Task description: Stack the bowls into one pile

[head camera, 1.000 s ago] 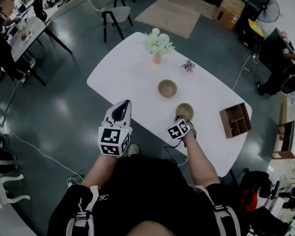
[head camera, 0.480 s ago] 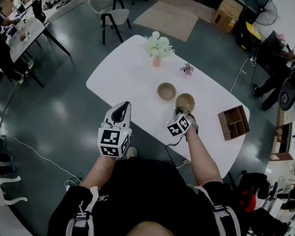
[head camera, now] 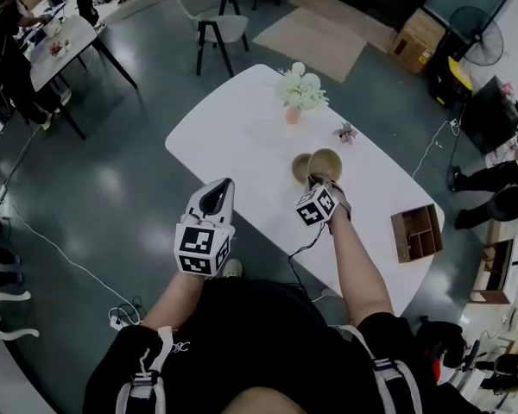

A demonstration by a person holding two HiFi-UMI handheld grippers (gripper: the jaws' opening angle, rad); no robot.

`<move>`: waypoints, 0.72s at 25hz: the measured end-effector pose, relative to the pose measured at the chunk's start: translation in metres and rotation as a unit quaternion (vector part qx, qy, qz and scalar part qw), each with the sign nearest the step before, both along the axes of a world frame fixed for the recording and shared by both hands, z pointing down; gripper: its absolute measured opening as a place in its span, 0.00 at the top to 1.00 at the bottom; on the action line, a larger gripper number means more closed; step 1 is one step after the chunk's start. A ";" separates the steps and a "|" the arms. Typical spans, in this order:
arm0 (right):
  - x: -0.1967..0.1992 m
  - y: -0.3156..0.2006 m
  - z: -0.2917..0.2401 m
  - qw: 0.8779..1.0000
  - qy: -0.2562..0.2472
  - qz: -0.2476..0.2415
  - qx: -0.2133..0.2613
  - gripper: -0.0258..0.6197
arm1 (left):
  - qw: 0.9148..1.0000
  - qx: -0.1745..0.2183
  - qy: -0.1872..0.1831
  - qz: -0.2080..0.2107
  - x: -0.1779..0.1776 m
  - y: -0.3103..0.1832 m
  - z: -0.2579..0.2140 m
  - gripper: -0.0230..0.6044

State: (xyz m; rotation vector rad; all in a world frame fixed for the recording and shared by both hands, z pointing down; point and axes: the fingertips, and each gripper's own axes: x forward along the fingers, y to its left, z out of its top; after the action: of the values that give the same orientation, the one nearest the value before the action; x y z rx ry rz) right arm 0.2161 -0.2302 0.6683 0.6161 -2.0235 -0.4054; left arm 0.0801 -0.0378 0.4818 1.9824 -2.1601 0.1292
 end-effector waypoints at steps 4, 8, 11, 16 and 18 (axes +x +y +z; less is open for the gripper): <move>-0.020 -0.009 0.012 1.000 0.011 -0.013 -0.013 0.91 | 1.000 -0.001 -0.002 -0.010 -0.015 -0.002 0.002 0.94; -0.035 -0.013 0.032 0.999 0.029 -0.018 -0.039 0.91 | 1.000 -0.003 -0.003 -0.020 -0.035 -0.005 0.002 0.94; -0.039 -0.015 0.045 0.997 0.042 -0.020 -0.059 0.91 | 1.000 -0.004 -0.005 -0.024 -0.046 -0.011 0.002 0.94; -0.043 -0.021 0.058 0.995 0.048 -0.019 -0.081 0.91 | 1.000 -0.004 -0.008 -0.021 -0.055 -0.024 0.000 0.94; -0.043 -0.023 0.064 0.994 0.056 -0.017 -0.093 0.90 | 1.000 -0.002 -0.009 -0.019 -0.056 -0.029 -0.002 0.94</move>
State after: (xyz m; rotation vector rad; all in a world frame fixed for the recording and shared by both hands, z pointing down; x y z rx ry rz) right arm 0.1727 -0.2527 0.7323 0.4358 -1.9404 -0.2608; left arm 0.0238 -0.0665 0.4801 1.9448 -2.2042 0.1473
